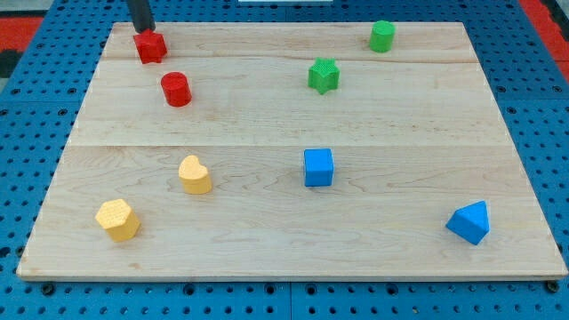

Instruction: Slightly push the red circle towards the green star

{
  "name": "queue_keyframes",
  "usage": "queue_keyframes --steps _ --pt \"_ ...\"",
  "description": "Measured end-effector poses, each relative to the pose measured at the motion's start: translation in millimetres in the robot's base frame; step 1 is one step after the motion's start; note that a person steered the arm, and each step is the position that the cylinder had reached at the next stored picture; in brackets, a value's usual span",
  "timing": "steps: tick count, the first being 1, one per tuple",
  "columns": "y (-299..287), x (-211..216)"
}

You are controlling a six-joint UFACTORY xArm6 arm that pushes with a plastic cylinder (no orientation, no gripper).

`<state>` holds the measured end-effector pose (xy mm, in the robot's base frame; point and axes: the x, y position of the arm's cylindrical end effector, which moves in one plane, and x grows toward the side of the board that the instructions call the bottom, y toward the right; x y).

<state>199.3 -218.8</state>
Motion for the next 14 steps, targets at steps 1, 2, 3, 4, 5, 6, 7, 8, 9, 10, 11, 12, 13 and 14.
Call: queue_keyframes --steps 1,2,3,4,5,6,7,8,9,10,11,12,13,14 --pt "75 -2" --pt "139 -2" --pt "165 -4" --pt "165 -5" --pt "165 -7" --pt "165 -6" --pt "165 -7" --pt "165 -7" --pt "165 -6" --pt "165 -7" --pt "165 -6" --pt "146 4" --pt "112 30" --pt "115 62"
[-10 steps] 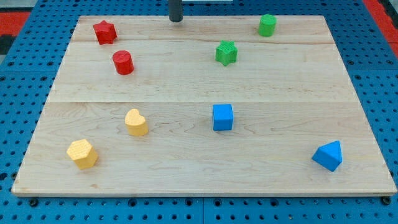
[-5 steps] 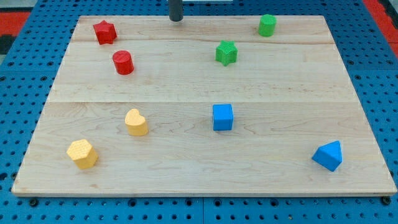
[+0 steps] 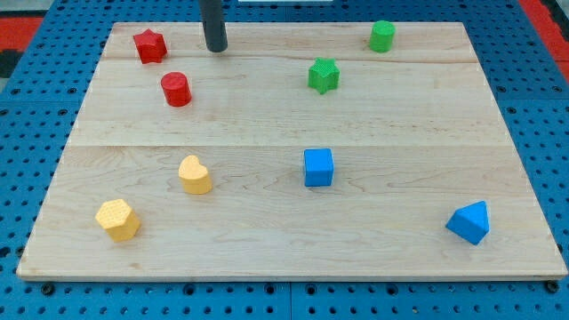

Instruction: Slightly push the red circle towards the green star

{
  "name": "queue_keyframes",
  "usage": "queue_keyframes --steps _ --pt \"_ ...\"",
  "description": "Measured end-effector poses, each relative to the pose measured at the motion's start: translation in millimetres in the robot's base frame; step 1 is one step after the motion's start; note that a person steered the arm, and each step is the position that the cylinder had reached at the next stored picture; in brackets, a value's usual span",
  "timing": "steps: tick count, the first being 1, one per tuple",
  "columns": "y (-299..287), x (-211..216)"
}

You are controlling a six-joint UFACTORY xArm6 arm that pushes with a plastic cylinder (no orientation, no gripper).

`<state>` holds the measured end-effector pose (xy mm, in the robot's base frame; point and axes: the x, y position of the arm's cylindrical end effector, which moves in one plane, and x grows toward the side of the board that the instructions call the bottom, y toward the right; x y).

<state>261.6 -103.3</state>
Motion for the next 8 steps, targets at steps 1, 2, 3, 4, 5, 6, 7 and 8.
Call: queue_keyframes --steps 1,2,3,4,5,6,7,8 --pt "12 54" --pt "18 94" --pt "12 133" --pt "-21 130" --pt "-55 124" --pt "-132 111" --pt "-124 109" --pt "-86 109"
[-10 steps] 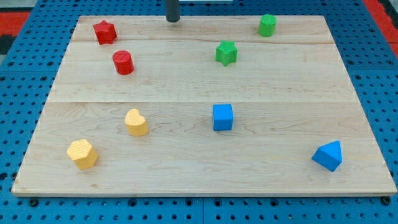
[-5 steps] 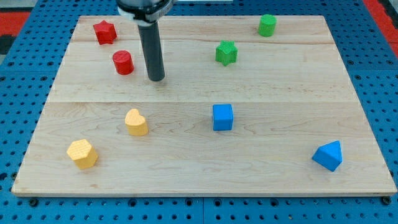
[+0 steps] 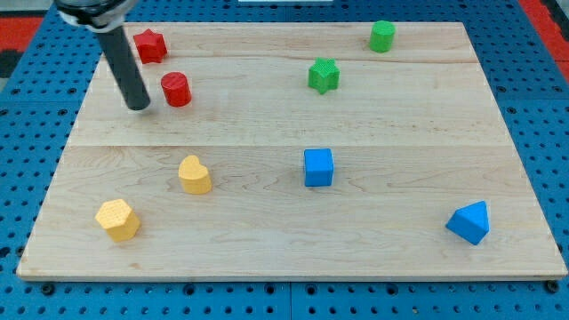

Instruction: Slightly push the red circle towards the green star

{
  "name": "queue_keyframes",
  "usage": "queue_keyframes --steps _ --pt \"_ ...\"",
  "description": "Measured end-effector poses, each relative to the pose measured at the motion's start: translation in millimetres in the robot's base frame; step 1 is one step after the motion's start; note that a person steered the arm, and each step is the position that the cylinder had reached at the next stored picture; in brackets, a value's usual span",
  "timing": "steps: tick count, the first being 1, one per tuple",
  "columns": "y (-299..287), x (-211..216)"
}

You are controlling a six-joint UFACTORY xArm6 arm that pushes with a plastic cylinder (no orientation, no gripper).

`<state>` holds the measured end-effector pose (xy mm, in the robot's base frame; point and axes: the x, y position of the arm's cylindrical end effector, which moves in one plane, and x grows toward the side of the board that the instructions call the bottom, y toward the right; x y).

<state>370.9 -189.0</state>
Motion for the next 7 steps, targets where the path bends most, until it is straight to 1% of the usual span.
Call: queue_keyframes --steps 1,3,4,5,6,7 --pt "14 -13" --pt "67 -18" --pt "71 -17" --pt "129 -6" --pt "152 1" --pt "152 1"
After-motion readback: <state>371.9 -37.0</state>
